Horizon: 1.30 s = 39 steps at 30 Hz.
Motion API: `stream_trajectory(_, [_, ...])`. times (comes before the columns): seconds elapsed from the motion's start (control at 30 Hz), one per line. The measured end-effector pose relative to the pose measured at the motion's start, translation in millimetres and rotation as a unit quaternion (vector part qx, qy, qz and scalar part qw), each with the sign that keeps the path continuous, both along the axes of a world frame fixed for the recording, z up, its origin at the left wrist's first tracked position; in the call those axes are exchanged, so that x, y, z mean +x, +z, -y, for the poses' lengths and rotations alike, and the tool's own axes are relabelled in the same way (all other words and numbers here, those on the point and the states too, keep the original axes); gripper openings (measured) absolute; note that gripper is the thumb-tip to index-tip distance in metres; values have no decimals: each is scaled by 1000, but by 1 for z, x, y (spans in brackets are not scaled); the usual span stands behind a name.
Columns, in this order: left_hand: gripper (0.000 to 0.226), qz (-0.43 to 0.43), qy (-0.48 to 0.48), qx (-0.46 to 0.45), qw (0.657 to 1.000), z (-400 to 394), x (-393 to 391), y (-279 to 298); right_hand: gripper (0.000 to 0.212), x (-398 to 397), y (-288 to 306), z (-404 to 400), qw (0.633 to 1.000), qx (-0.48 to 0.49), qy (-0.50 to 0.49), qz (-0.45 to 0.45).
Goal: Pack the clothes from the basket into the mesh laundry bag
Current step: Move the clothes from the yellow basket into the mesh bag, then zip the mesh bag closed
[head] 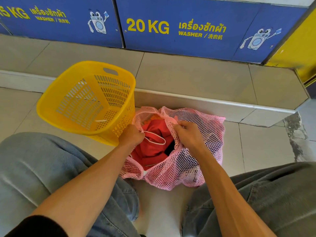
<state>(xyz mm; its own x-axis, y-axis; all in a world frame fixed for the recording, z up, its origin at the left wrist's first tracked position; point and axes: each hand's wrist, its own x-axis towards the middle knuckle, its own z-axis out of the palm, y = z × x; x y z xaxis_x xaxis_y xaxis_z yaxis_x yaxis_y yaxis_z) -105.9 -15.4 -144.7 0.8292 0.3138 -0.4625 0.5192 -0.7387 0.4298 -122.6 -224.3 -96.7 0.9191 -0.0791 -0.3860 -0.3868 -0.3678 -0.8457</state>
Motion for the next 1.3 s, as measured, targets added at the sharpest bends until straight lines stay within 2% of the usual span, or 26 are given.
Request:
stream_trajectory(0.07, [13, 12, 7, -44, 999, -1, 1, 3, 20, 1, -1, -3, 1000, -1, -3, -5])
stream_trajectory(0.17, [22, 44, -7, -81, 996, 6, 8, 4, 39, 2, -6, -10, 1000, 2, -21, -17])
stream_trajectory(0.23, [15, 56, -39, -140, 988, 17, 10, 10, 44, 1, -10, -16, 1000, -18, -7, -13])
stream_trajectory(0.33, [11, 57, -74, -220, 971, 35, 10, 16, 41, 0, -14, -26, 996, -70, 59, 3])
stream_trajectory(0.4, [12, 1, -94, -247, 964, 45, 4, 15, 32, -3, -20, -29, 979, -150, 139, -8])
stream_trajectory(0.5, [13, -87, -142, -187, 968, 45, 2, 8, 32, -9, -29, -28, 942, -237, 231, -54])
stream_trajectory(0.57, [16, -101, -205, -116, 967, 39, 10, 7, 30, -11, -33, -26, 928, -254, 265, -69])
stream_trajectory(0.63, [23, -71, -252, -45, 964, 36, 25, 9, 31, -9, -32, -25, 928, -251, 267, -69])
stream_trajectory(0.77, [17, 21, -239, 14, 971, 38, 59, 13, 33, 1, -29, -27, 928, -271, 254, -39])
stream_trajectory(0.83, [9, 74, -205, 19, 976, 38, 78, 14, 34, 8, -23, -27, 932, -281, 229, -17])
stream_trajectory(0.93, [10, 116, -182, 0, 976, 36, 106, 12, 34, 22, -17, -28, 937, -299, 177, 23])
stream_trajectory(1.0, [14, 88, -179, -3, 980, 31, 121, 2, 31, 32, -17, -29, 942, -293, 151, 58])
stream_trajectory(1.13, [37, 27, -171, 3, 985, 21, 138, -25, 24, 53, -27, -31, 949, -263, 143, 100])
stream_trajectory(1.3, [32, -13, -146, -38, 989, 20, 131, -45, 22, 70, -38, -41, 949, -262, 113, 132])
